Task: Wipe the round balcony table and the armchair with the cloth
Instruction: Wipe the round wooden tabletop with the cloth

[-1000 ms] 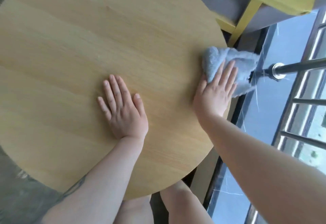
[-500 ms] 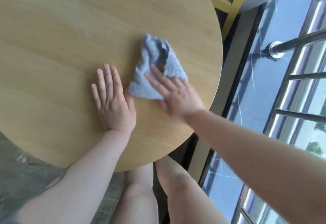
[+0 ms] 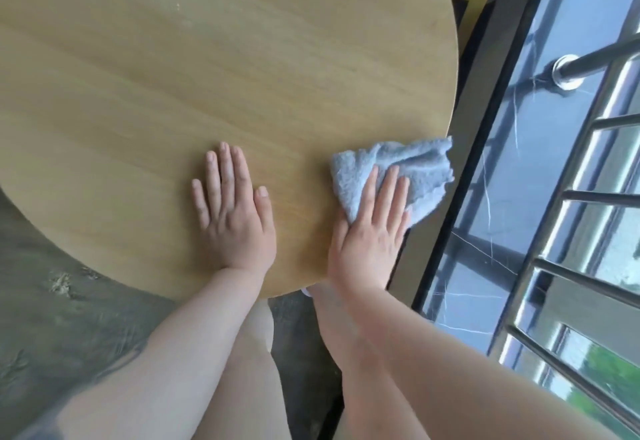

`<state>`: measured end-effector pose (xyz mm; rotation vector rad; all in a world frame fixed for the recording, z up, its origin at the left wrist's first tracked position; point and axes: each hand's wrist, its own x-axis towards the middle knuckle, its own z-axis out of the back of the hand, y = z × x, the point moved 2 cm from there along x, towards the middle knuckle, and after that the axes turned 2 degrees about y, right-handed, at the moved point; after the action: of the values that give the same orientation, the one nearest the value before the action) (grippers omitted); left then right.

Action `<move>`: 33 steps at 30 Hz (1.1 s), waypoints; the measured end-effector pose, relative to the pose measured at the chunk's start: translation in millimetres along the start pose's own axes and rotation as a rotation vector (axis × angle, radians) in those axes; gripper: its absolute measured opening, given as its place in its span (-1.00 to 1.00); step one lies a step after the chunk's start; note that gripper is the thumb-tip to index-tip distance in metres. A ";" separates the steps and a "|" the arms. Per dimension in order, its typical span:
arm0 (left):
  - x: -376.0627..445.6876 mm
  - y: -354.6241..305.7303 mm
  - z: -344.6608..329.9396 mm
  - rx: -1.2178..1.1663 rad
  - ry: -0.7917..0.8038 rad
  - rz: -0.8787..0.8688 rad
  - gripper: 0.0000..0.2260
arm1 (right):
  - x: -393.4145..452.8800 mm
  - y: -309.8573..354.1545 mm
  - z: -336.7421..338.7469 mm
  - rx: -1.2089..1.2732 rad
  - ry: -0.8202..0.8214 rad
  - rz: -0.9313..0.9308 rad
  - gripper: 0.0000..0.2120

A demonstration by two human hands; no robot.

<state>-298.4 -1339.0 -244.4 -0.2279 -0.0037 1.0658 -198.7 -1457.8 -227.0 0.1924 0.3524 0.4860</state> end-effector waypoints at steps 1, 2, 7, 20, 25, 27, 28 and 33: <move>0.5 -0.3 -0.8 0.001 0.000 0.006 -0.49 | -17.7 16.6 -8.6 -0.012 0.069 0.165 -0.30; 1.7 -0.2 -0.8 -0.002 0.000 0.020 -0.47 | -24.0 26.8 -14.7 -0.043 0.133 0.409 -0.30; 0.8 4.9 1.2 -0.078 -0.010 -0.084 -0.48 | -2.1 -0.7 -3.6 -0.113 0.073 0.283 -0.33; -11.7 122.2 19.1 -0.020 0.059 -0.236 -0.49 | -92.3 84.5 -49.8 -0.083 0.044 0.060 -0.32; 0.9 173.8 32.2 0.019 0.074 -0.226 -0.44 | -58.7 116.1 -59.2 -0.223 0.130 0.600 -0.29; 6.2 181.5 34.4 0.017 0.059 -0.268 -0.46 | -63.3 109.8 -57.1 -0.091 -0.012 0.083 -0.34; 8.3 182.8 34.3 0.022 0.051 -0.263 -0.46 | -75.3 120.8 -63.5 -0.046 -0.045 -0.097 -0.36; 7.4 191.9 32.4 0.012 0.056 -0.280 -0.44 | -64.6 163.1 -73.9 -0.235 0.157 0.646 -0.38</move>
<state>-464.8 -1237.8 -249.5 -0.2388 0.0205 0.7800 -348.5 -1340.6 -233.9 0.0341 0.3808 1.1781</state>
